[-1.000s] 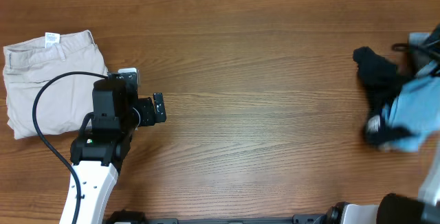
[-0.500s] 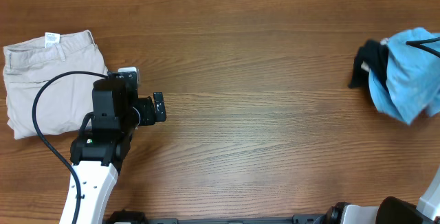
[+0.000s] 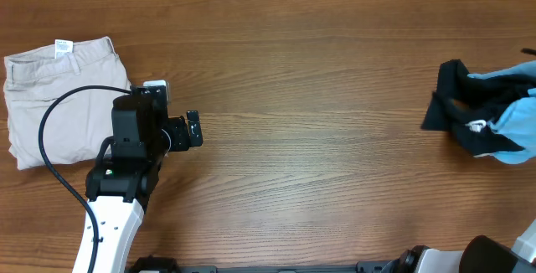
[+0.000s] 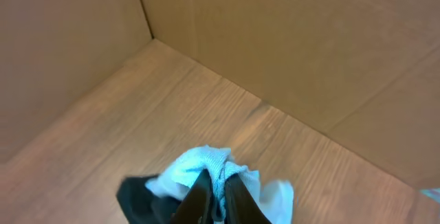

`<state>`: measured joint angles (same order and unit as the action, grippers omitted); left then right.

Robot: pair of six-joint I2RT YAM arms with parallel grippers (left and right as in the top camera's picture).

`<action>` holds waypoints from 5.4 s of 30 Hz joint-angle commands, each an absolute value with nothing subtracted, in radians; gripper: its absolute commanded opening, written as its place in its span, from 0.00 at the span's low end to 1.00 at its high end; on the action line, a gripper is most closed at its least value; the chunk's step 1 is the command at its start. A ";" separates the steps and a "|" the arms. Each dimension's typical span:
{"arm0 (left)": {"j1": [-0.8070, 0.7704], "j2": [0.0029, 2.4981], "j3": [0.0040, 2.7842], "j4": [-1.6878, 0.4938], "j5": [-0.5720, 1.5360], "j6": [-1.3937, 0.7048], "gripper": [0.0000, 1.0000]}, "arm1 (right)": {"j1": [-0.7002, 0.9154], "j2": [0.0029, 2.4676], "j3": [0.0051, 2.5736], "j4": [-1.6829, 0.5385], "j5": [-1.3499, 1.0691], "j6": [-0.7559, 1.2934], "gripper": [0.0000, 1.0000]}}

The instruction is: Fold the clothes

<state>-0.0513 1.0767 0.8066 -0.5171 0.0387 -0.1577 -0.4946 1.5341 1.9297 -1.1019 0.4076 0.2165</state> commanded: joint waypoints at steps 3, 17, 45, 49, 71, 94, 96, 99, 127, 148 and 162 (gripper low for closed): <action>-0.044 1.079 0.822 -0.513 0.054 -0.172 1.00 | -0.559 1.492 1.991 -1.015 0.420 0.409 0.07; -0.044 1.079 0.822 -0.516 0.071 -0.173 1.00 | -0.550 1.463 2.120 -0.698 0.035 0.227 0.22; -0.044 1.079 0.822 -0.512 0.079 -0.184 1.00 | -0.549 1.931 1.800 -1.214 0.168 0.156 0.65; -0.044 1.079 0.822 -0.507 0.079 -0.184 1.00 | -0.549 1.932 1.767 -1.183 0.168 0.156 0.63; -0.044 1.079 0.822 -0.503 0.078 -0.183 1.00 | -0.550 1.917 1.704 -1.127 0.193 0.187 0.04; -0.044 1.079 0.822 -0.490 0.079 -0.184 1.00 | -0.550 1.797 2.634 -1.230 0.031 0.205 0.04; -0.044 1.079 0.822 -0.490 0.079 -0.184 1.00 | -0.550 1.794 2.636 -1.210 0.031 0.202 0.04; -0.044 1.079 0.822 -0.489 0.079 -0.184 1.00 | -0.550 1.782 2.649 -1.190 0.043 0.202 0.04; -0.044 1.079 0.822 -0.440 0.079 -0.188 1.00 | 0.010 1.864 2.590 -1.393 -0.114 0.202 0.04; -0.044 1.079 0.822 -0.441 0.079 -0.187 1.00 | 0.084 2.078 2.448 -1.440 0.388 0.221 0.49; -0.044 1.079 0.822 -0.443 0.079 -0.187 1.00 | -0.300 2.090 2.045 -1.217 -0.118 0.181 0.33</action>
<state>-0.0513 1.0767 0.8066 -0.4477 0.0715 -0.1806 -0.2798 2.1159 2.1525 -1.2778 0.0540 0.2508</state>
